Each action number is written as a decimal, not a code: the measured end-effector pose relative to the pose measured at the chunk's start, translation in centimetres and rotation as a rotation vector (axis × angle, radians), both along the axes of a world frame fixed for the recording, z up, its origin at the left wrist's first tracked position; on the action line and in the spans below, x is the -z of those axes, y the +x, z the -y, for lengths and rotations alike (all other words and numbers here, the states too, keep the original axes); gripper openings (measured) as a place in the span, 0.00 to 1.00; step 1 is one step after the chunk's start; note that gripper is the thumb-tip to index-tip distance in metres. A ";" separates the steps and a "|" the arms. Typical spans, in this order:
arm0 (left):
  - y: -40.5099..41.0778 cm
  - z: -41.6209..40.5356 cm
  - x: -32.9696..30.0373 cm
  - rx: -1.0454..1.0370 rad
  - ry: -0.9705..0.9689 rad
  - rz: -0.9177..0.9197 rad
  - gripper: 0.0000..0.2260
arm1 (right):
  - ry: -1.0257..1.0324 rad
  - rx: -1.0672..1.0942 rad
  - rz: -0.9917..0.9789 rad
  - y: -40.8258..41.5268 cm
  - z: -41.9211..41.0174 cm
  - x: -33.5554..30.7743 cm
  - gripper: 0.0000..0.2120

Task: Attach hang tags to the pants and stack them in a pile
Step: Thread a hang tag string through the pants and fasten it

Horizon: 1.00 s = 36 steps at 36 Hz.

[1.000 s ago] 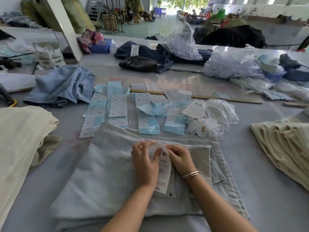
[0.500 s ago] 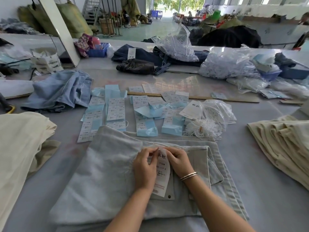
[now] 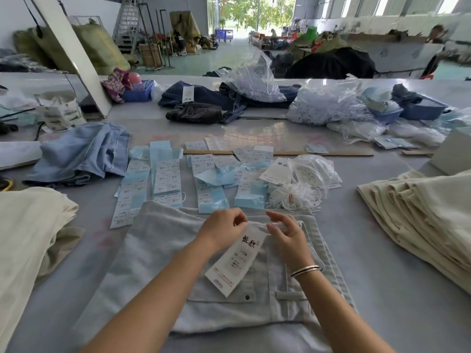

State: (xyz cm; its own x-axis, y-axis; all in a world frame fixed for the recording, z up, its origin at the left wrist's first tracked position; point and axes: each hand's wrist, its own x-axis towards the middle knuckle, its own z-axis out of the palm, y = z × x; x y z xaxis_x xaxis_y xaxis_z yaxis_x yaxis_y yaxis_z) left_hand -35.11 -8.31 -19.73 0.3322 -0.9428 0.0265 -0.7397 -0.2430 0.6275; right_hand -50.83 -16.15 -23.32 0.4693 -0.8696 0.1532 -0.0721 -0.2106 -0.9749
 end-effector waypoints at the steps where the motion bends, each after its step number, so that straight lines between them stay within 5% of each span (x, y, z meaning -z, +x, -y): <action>1: -0.8 0.4 -0.3 0.026 -0.019 -0.020 0.02 | -0.043 -0.011 -0.026 -0.3 -0.1 -0.3 0.11; 11: -5.7 4.5 0.4 0.088 -0.174 -0.288 0.03 | 0.237 0.168 0.158 -3.5 -0.5 0.0 0.06; 17: -5.9 7.2 2.0 0.119 0.038 0.025 0.13 | 0.251 0.249 -0.085 -3.7 0.4 0.7 0.08; 22: -5.4 8.1 1.8 0.144 0.059 0.091 0.09 | 0.174 0.230 -0.305 -3.6 1.0 1.0 0.10; 27: -5.0 8.5 1.6 0.112 0.137 -0.171 0.05 | 0.164 0.197 -0.467 -3.2 2.0 0.6 0.14; 36: -4.3 7.5 1.7 0.081 0.079 -0.487 0.04 | 0.104 0.299 -0.389 -2.1 1.8 0.2 0.13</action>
State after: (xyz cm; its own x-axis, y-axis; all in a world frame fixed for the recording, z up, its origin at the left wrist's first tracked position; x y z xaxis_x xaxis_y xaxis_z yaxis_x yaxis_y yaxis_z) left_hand -39.39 -15.78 -21.48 0.2144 -0.9589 -0.1858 -0.3836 -0.2576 0.8868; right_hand -52.94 -17.94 -23.55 0.2026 -0.9761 -0.0785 -0.4771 -0.0284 -0.8784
